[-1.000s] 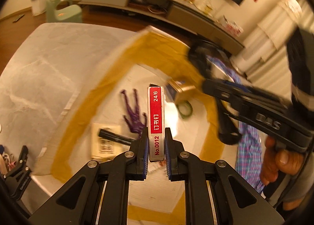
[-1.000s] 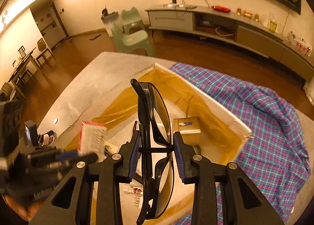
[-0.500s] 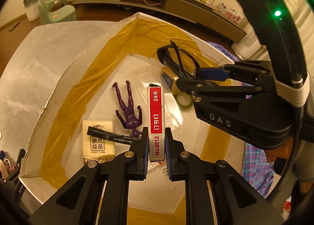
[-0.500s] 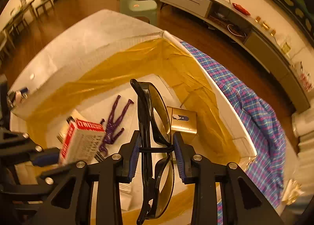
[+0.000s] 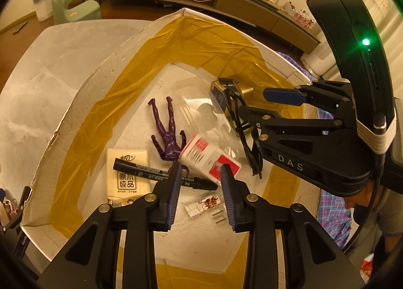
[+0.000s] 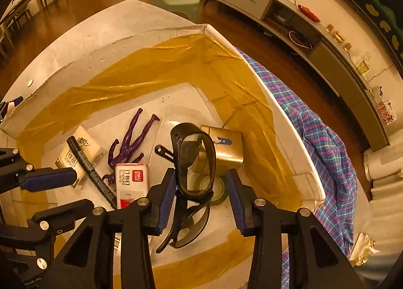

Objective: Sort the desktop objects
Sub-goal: 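Open the right tool dropping the glasses while the left tool releases the card box, then withdraw both tools from the box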

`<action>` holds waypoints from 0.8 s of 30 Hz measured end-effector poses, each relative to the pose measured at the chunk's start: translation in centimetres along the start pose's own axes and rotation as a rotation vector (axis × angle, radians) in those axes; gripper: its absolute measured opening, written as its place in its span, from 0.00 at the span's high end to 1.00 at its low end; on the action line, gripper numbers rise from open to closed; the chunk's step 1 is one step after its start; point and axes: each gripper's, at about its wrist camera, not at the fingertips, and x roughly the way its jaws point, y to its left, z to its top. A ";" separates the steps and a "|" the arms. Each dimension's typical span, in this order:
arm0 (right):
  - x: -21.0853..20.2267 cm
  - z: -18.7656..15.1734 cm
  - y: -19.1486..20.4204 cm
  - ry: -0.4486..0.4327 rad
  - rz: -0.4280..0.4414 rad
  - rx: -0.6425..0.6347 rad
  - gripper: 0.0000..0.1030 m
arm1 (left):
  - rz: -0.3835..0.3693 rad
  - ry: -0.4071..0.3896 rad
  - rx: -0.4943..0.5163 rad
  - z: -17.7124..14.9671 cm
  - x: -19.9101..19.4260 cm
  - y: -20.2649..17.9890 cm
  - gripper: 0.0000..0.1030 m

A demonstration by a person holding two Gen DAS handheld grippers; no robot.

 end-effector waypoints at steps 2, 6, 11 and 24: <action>-0.3 -0.2 0.1 0.000 -0.003 0.000 0.58 | 0.006 -0.003 0.008 -0.1 -0.2 -0.1 0.66; -1.3 -0.6 0.3 -0.010 -0.025 0.005 0.56 | 0.022 -0.023 0.017 -0.3 -0.9 0.0 0.65; -2.9 -0.8 0.2 -0.031 -0.019 0.028 0.54 | 0.034 -0.054 0.026 -0.5 -2.3 0.4 0.65; -5.9 -3.4 3.6 -0.012 -0.042 -0.040 0.49 | 0.081 -0.147 0.102 -2.1 -5.6 0.3 0.64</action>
